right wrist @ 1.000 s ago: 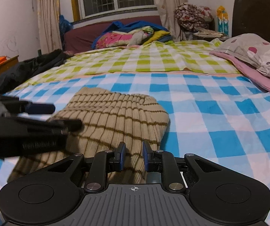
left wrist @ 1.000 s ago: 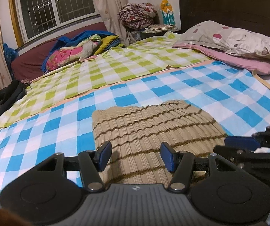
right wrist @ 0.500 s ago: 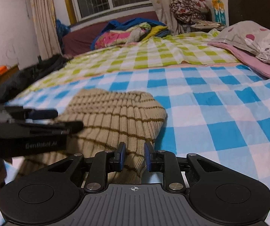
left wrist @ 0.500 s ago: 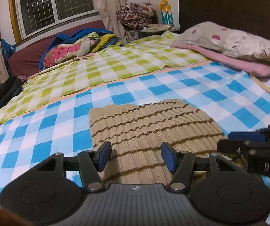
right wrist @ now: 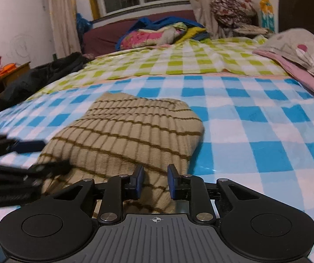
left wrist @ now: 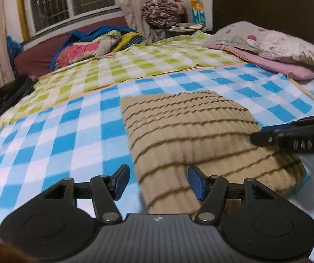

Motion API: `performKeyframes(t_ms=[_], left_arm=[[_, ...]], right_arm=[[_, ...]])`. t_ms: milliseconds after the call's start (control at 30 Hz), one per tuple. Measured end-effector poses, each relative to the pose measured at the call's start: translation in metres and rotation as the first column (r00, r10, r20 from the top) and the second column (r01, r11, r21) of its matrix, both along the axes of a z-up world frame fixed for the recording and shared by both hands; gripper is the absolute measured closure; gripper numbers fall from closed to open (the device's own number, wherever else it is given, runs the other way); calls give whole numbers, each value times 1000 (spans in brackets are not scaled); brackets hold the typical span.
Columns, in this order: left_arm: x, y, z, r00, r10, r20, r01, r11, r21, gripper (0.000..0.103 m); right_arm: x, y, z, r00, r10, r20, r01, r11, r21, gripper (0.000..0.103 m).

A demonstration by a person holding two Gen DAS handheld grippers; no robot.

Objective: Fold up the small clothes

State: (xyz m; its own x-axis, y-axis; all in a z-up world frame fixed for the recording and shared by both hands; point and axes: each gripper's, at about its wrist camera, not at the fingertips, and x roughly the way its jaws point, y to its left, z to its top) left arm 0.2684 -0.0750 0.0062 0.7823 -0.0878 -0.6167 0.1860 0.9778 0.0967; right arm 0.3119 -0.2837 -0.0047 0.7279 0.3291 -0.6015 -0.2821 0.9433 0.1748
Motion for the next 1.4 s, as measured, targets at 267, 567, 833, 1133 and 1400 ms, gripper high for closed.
performKeyframes(t_ms=[267, 567, 833, 1133, 1400], left_arm=[[-38, 27, -3, 1000, 18, 1, -18, 996, -82, 39], [-28, 28, -20, 997, 52, -51, -60, 983, -173, 38], [-27, 22, -26, 997, 41, -59, -50, 988, -146, 37], [-34, 28, 1, 1000, 17, 18, -14, 987, -162, 35], [12, 39, -2, 997, 77, -7, -76, 953, -292, 25]], right_arm=[[-27, -23, 22, 999, 31, -42, -26, 994, 107, 75], [-39, -37, -9, 978, 17, -207, 39, 964, 262, 68], [-25, -59, -12, 976, -6, -216, 81, 936, 342, 91], [-25, -64, -9, 979, -14, -203, 85, 933, 349, 69], [10, -54, -10, 983, -17, -185, 98, 894, 437, 45]])
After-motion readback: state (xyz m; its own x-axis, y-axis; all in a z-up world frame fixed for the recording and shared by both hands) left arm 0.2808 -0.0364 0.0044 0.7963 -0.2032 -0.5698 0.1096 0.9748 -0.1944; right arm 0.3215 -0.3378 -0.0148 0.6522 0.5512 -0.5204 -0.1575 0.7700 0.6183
